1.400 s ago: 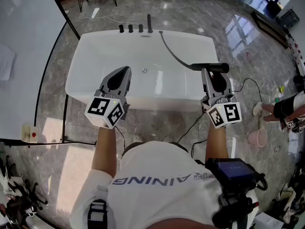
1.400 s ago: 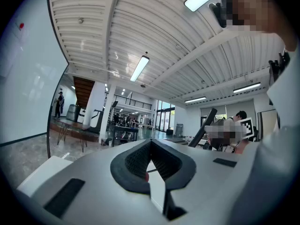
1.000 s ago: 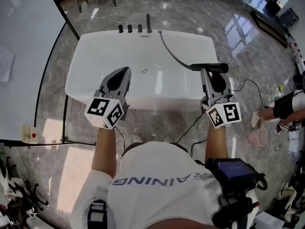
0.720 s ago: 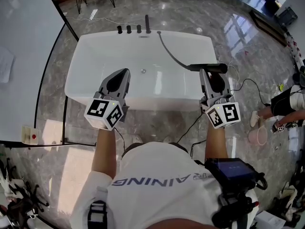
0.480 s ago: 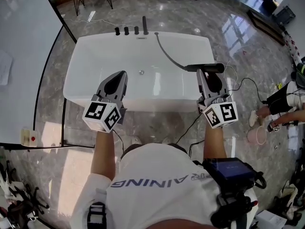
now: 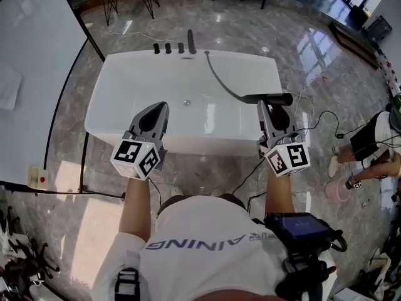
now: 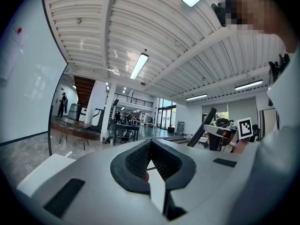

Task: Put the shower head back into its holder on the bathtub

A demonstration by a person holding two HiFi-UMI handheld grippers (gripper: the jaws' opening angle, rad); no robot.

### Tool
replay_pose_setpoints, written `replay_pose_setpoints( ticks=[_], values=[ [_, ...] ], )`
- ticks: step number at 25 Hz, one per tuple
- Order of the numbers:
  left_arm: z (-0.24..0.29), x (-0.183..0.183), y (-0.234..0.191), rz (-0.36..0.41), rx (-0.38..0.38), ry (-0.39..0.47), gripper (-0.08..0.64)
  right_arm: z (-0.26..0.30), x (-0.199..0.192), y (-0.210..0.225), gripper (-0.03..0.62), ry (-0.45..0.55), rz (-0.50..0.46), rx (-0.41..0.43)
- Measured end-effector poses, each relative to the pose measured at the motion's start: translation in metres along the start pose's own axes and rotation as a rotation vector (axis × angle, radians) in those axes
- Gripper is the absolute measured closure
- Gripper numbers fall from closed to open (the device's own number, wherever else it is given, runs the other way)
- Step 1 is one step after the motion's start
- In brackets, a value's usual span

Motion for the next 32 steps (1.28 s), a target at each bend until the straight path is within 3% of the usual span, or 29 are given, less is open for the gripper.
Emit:
replay_pose_setpoints(
  ticks=[6, 12, 17, 23, 32],
  values=[
    [0.036, -0.005, 0.042, 0.023, -0.009, 0.009, 0.546, -0.014, 0.001, 0.051, 0.469, -0.01, 0.003, 0.013],
    [0.035, -0.029, 0.053, 0.014, -0.01, -0.013, 0.546, -0.023, -0.013, 0.062, 0.469, -0.019, 0.023, 0.013],
    [0.031, -0.026, 0.042, -0.014, 0.02, 0.002, 0.546, -0.019, -0.01, 0.058, 0.469, -0.012, 0.029, 0.023],
    [0.054, -0.032, 0.031, -0.025, -0.002, -0.002, 0.546, -0.008, -0.01, 0.072, 0.469, 0.002, 0.023, 0.002],
    [0.095, -0.026, -0.026, -0.044, -0.034, -0.012, 0.546, 0.061, 0.01, 0.077, 0.469, 0.048, 0.014, 0.004]
  ],
)
Point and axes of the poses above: the fingertips, and each gripper's own axes: z forward along the fingers, y to its right, x out of its top, the point moved 2 cm from there along -z, backward along the fingers, and after that the axes turned 9 degrees about -x, right-handed, at the moved point
